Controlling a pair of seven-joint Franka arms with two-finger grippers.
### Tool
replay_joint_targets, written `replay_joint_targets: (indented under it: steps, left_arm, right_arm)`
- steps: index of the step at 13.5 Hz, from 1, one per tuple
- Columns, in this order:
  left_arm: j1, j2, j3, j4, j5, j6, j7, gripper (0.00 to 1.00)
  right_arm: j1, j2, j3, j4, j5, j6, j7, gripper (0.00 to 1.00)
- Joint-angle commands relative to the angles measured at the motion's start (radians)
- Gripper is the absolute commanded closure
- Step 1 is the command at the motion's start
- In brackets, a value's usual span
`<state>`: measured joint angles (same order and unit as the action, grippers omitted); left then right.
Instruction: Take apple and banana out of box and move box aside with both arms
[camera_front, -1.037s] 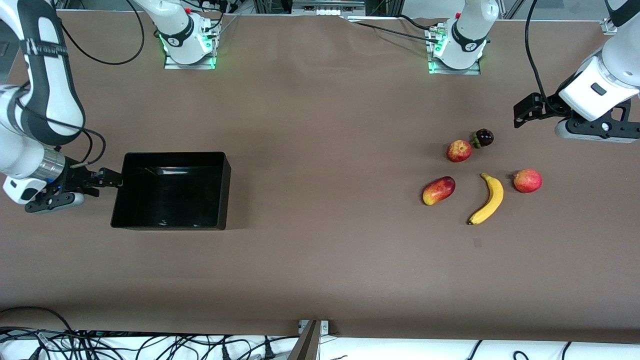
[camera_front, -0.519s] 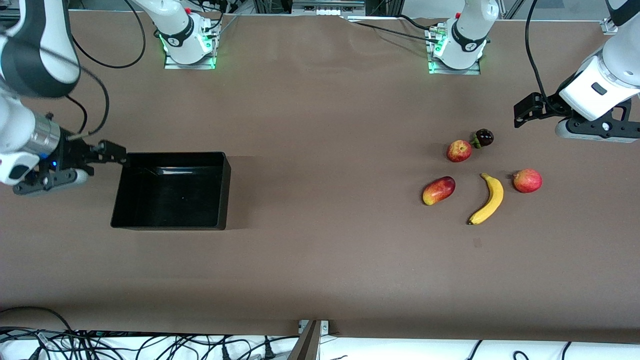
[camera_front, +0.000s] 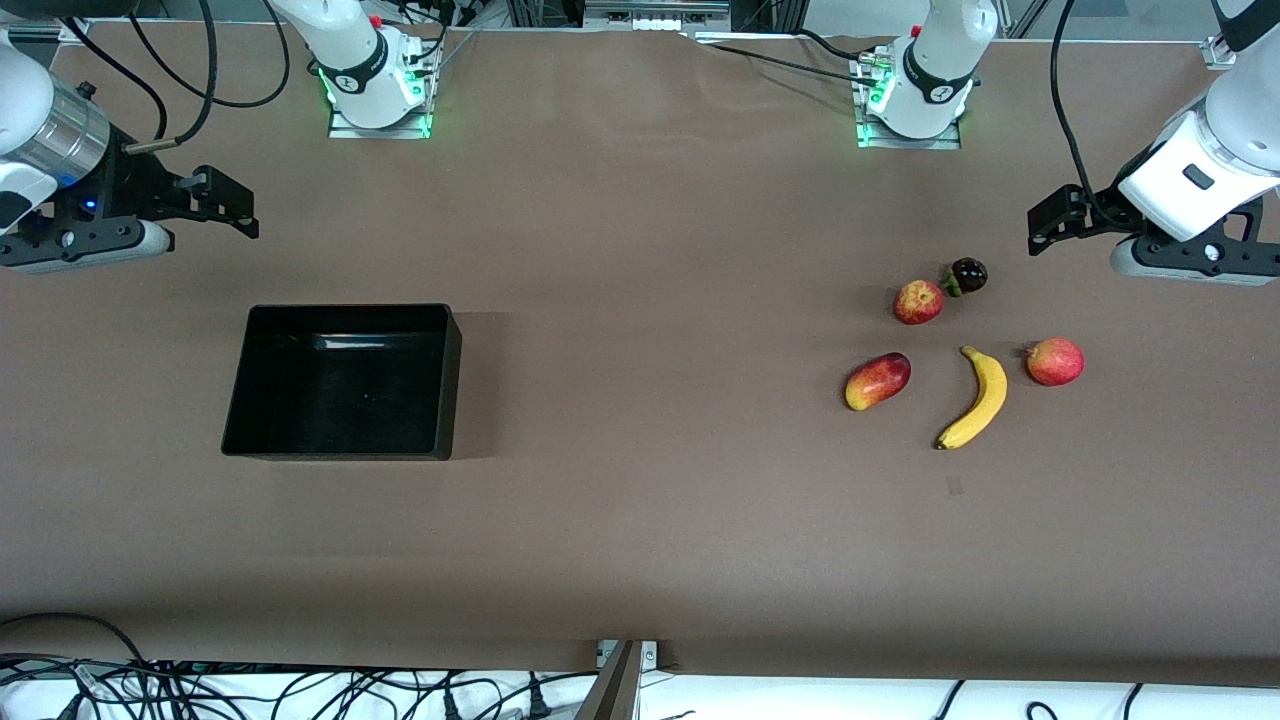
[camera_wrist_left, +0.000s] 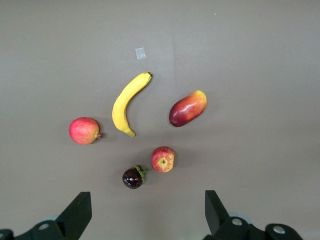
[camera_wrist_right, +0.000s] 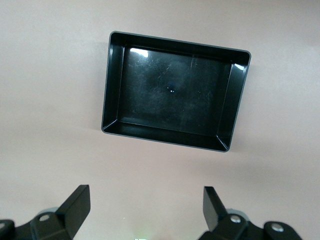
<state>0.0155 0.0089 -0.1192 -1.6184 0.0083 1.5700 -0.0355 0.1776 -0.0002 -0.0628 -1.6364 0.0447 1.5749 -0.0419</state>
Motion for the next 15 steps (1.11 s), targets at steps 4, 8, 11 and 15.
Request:
replay_joint_targets:
  steps: [4,8,11,15]
  left_arm:
    - [0.0,0.013,-0.004,0.032,-0.014,-0.024,0.0,0.0]
    - [0.0,0.014,-0.002,0.032,-0.014,-0.024,0.003,0.0]
    - [-0.002,0.014,-0.005,0.032,-0.014,-0.024,0.0,0.0]
    - [-0.002,0.014,-0.005,0.032,-0.014,-0.024,0.003,0.0]
  right_arm:
    - [0.0,-0.011,-0.003,-0.011,-0.017,-0.01,-0.046,0.0]
    - [-0.009,-0.001,-0.009,0.013,-0.019,-0.012,-0.055,0.0]
    - [-0.009,0.0,-0.011,0.018,-0.019,-0.049,-0.055,0.0]
    - [-0.003,-0.001,-0.009,0.023,-0.022,-0.05,-0.053,0.0]
